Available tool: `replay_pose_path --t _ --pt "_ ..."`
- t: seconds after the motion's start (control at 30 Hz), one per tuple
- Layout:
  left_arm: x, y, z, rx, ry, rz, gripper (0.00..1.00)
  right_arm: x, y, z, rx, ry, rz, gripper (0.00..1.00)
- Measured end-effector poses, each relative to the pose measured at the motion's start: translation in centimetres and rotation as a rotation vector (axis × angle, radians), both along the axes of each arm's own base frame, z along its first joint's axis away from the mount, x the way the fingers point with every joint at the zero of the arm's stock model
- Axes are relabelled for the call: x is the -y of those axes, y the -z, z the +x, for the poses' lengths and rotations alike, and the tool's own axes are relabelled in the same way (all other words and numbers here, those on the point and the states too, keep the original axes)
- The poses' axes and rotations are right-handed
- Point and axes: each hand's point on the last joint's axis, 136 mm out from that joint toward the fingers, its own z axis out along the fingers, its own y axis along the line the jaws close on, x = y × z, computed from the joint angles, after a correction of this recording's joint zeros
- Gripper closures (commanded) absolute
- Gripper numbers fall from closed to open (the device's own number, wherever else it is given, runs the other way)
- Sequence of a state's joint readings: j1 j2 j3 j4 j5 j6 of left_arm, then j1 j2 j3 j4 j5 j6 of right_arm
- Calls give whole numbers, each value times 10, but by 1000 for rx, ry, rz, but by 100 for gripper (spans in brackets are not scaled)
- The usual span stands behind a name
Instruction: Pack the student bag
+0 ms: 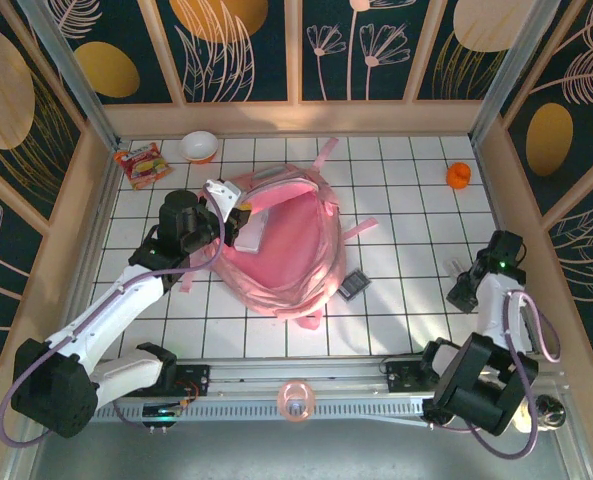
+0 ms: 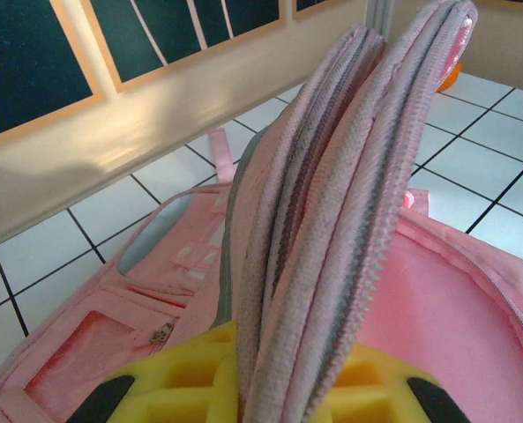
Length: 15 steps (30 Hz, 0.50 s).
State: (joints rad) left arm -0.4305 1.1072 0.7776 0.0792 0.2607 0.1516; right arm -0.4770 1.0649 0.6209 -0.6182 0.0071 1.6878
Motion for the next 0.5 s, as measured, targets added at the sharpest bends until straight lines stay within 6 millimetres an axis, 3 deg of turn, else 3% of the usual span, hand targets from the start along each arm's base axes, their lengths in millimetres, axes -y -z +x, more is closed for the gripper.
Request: replay_pose_path --t 0.23,0.5 --pt "1 3 1 -8 0 4 100 3 15 -1 -51 66 51 13" --pt "3 4 6 -15 1 6 100 22 30 -15 -105 151 76 14"
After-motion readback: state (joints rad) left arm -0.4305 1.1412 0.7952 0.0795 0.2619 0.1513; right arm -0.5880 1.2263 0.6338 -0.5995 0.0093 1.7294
